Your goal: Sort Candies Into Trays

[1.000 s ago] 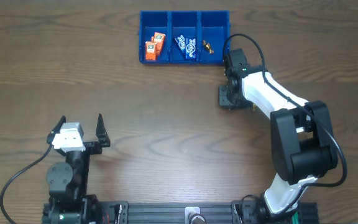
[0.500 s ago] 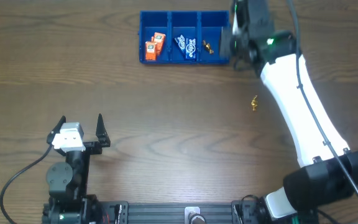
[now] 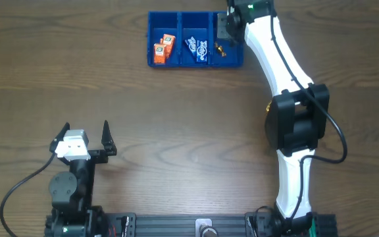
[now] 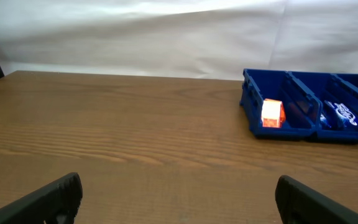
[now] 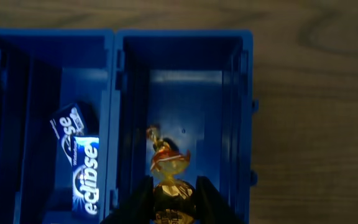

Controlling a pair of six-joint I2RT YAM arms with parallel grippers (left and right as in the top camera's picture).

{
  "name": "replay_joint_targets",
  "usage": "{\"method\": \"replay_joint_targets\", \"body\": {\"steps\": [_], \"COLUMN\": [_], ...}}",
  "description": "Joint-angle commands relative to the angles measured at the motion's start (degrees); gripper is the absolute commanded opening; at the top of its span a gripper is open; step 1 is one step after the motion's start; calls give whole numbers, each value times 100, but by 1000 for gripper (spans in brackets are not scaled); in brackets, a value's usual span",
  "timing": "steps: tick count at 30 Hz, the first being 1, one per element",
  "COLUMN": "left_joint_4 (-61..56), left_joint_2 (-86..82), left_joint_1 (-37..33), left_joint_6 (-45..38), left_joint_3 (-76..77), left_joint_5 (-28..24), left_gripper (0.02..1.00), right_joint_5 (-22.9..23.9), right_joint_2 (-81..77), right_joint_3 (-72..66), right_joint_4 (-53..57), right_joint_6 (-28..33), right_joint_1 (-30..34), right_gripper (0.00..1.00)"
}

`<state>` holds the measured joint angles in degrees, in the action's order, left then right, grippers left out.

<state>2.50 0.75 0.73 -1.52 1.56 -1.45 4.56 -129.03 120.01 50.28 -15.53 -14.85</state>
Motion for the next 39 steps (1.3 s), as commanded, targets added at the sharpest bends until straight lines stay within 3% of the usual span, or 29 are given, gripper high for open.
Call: {"method": "replay_joint_targets", "body": {"steps": [1, 4, 8, 12, 15, 17, 20, 24, 39], "left_joint_4": [197, 197, 197, 197, 197, 197, 197, 197, 197], "left_joint_2": [-26, -26, -26, -26, -26, -26, -26, -26, -26], "left_joint_1": [-33, -33, -33, -33, -33, -33, -33, -33, -33], "left_joint_6": [-22, -22, -22, -22, -22, -22, -22, -22, -22], "left_joint_3": [-129, -129, -129, -129, -129, -129, -129, -129, -129], "left_joint_5": [35, 35, 35, 35, 35, 35, 35, 35, 35], "left_gripper": [998, 998, 998, 998, 998, 998, 998, 998, 998], "right_joint_5": [74, 79, 507, 435, 435, 422, -179, -389, -422], "right_joint_2": [-81, 315, 1659, 3753, 4334, 4293, 4120, 3440, 2529], "right_joint_3": [120, 118, -527, -3215, -4625, -5224, -5801, -5866, -5866], "right_joint_4": [-114, 125, 750, 455, 389, 160, -415, -800, -1200], "right_joint_6": [105, 103, 361, 448, 450, 468, 732, 817, 1158], "right_joint_1": [7, 83, 208, 680, 1123, 1357, 1493, 1486, 1482], "right_gripper": [586, 634, 689, 726, 726, 728, 722, 720, 733]}}
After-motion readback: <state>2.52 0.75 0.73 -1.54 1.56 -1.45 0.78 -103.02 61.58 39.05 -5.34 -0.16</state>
